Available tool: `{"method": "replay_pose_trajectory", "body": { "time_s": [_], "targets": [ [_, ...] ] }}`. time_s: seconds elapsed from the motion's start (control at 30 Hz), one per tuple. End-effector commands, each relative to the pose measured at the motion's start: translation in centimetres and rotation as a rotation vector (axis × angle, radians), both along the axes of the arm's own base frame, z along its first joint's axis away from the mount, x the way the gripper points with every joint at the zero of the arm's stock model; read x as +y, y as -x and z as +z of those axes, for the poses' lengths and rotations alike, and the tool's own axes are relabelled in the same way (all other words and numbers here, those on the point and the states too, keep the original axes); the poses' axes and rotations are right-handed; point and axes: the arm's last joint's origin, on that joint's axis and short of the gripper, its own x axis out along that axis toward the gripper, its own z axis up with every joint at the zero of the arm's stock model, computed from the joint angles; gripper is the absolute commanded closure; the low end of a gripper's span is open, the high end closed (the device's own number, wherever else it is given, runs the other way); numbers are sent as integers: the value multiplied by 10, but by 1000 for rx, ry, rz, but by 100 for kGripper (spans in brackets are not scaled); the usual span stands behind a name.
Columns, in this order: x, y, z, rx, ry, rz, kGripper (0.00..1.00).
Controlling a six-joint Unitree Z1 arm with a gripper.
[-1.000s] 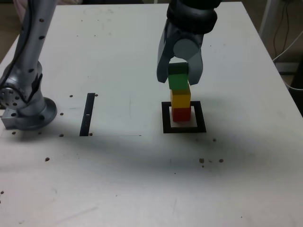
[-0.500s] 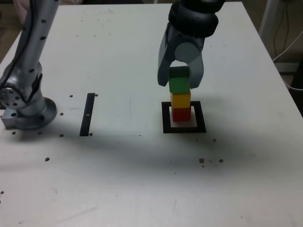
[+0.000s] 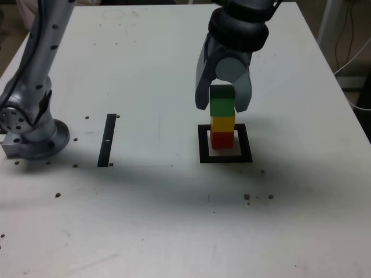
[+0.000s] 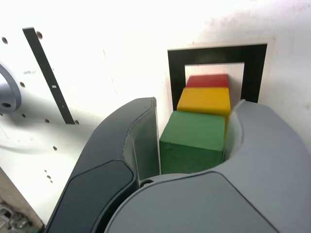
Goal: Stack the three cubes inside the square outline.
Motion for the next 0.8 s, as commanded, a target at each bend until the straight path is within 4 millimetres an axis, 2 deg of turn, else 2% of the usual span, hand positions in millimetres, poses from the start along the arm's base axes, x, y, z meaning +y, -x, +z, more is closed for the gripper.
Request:
{"method": "replay_pose_trajectory", "body": {
  "time_s": [0.0,0.17,0.37,0.77],
  "targets": [
    [1,0,-1,9,-7,-1,0],
    [1,-1,-1,1,-13,-3,0],
    [2,4,8,-23,-13,-3,0],
    [2,30,37,-66,2,-15,0]
  ]
}}
